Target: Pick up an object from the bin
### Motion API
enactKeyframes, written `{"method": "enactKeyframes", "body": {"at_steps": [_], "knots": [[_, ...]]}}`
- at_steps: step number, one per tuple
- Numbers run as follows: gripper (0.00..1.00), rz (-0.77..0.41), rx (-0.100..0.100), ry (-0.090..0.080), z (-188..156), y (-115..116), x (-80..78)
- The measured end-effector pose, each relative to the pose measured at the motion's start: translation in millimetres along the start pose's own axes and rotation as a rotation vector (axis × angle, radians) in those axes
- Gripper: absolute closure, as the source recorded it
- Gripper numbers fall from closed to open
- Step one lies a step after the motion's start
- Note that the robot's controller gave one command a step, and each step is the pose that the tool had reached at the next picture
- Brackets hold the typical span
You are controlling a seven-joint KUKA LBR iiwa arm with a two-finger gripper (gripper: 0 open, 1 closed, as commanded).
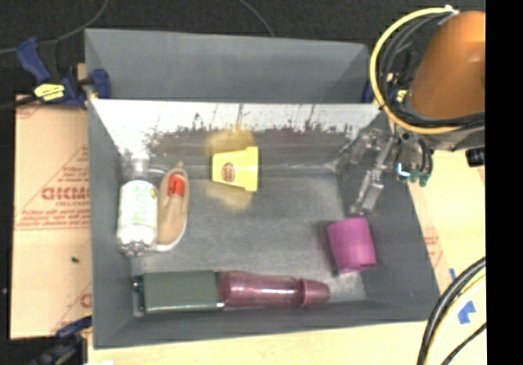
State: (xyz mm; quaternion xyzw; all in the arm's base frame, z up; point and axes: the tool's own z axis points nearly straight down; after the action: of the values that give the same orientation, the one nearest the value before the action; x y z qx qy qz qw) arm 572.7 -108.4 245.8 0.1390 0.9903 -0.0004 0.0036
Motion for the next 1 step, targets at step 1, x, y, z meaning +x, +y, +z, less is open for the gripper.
{"method": "enactKeyframes", "body": {"at_steps": [1], "knots": [[0.00,-0.022,0.001,-0.002,29.0,-1.0,32.7]]}}
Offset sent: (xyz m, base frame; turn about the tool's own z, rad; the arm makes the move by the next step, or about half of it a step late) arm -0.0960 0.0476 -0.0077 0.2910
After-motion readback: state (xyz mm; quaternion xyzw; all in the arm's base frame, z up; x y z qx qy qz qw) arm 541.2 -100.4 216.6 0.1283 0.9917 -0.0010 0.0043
